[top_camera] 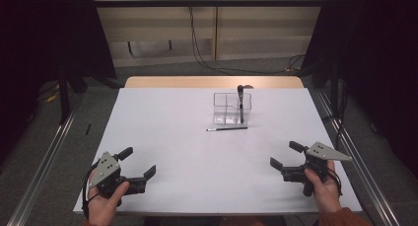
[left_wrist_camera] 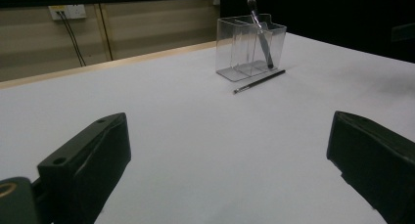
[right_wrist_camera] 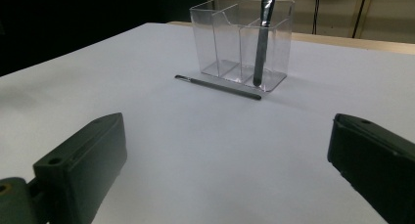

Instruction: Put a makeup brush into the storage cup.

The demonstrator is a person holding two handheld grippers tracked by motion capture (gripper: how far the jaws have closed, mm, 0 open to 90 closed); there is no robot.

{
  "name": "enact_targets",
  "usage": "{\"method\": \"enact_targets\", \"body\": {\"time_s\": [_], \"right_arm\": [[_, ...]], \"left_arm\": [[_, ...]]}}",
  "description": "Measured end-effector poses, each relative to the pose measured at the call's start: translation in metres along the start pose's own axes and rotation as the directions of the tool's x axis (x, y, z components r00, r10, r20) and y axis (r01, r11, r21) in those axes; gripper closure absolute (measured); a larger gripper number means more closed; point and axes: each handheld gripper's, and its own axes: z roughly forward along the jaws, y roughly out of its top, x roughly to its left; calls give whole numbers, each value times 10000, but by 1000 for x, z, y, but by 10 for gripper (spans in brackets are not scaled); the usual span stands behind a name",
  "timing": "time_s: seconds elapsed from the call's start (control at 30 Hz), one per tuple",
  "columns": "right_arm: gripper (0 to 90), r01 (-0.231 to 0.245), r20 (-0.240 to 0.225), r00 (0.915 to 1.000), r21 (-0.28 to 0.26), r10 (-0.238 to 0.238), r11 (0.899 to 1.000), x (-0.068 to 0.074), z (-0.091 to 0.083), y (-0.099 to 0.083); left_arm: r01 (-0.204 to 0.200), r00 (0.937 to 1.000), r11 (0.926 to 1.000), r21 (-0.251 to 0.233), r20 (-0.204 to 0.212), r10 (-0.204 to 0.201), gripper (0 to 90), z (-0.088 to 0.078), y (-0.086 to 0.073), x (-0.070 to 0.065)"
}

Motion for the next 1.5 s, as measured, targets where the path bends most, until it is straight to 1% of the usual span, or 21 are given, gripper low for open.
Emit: {"method": "enact_targets", "body": {"time_s": [0.13, 0.23, 0.33, 0.4, 0.43, 0.5, 0.53, 0.6, 0.7, 0.77, 0.97, 1.13, 1.23, 1.33, 1.43, 1.5], "right_arm": [[5, 103, 40, 9999, -83, -102, 9999, 0, 3, 4], [5, 261, 43, 9997, -24, -260, 9997, 0, 7, 6], [6, 312, -86, 9995, 95, -311, 9995, 1, 13, 7], [6, 417, -190, 9990, 91, -415, 9991, 2, 16, 9], [5, 433, -296, 9986, 33, -432, 9991, 3, 18, 11], [6, 442, -363, 9984, 9, -442, 9990, 5, 20, 14], [6, 535, -433, 9976, 33, -533, 9986, 6, 22, 16], [6, 610, -487, 9969, -26, -611, 9981, 7, 25, 19], [7, 787, -506, 9956, 85, -782, 9969, 9, 30, 22], [8, 797, -560, 9953, 110, -790, 9968, 9, 34, 24], [9, 842, -568, 9948, -36, -842, 9964, 7, 41, 30], [9, 978, -743, 9924, -79, -982, 9952, 9, 49, 35], [9, 1066, -741, 9915, -57, -1067, 9943, 9, 56, 39], [9, 968, -822, 9918, -117, -974, 9952, 9, 63, 42], [9, 1140, -720, 9908, -130, -1146, 9934, 9, 69, 44], [9, 1176, -740, 9902, -130, -1182, 9930, 9, 73, 46]], "left_arm": [[-30, 10000, 10000, 52, 10, 30, 27, 2, 0, 1], [-10, 10000, 10000, 66, 44, 10, 27, 3, 0, 1], [-13, 10000, 10000, 49, 73, 13, 27, 4, 0, 2], [-61, 9999, 10000, 61, 99, 60, 27, 4, 1, 2], [-70, 9999, 10000, 64, 97, 70, 27, 5, 1, 2], [-48, 9999, 10000, 5, 148, 48, 27, 5, 1, 2], [-52, 9999, 10000, 13, 147, 52, 27, 5, 1, 1], [-40, 9999, 10000, 24, 148, 39, 27, 5, 1, 1], [-32, 9999, 10000, 16, 122, 32, 27, 5, 1, 2], [-25, 9999, 10000, 18, 121, 25, 27, 5, 1, 2], [-52, 9999, 10000, 29, 124, 52, 27, 5, 1, 2], [-74, 9999, 10000, 38, 148, 73, 27, 5, 1, 2], [-80, 9998, 10000, 38, 156, 79, 26, 5, 1, 2], [-86, 9998, 10000, 46, 163, 85, 27, 5, 1, 3], [-77, 9998, 10000, 30, 166, 77, 27, 5, 1, 3], [-35, 9999, 10000, 9, 144, 35, 26, 5, 1, 3]]}}
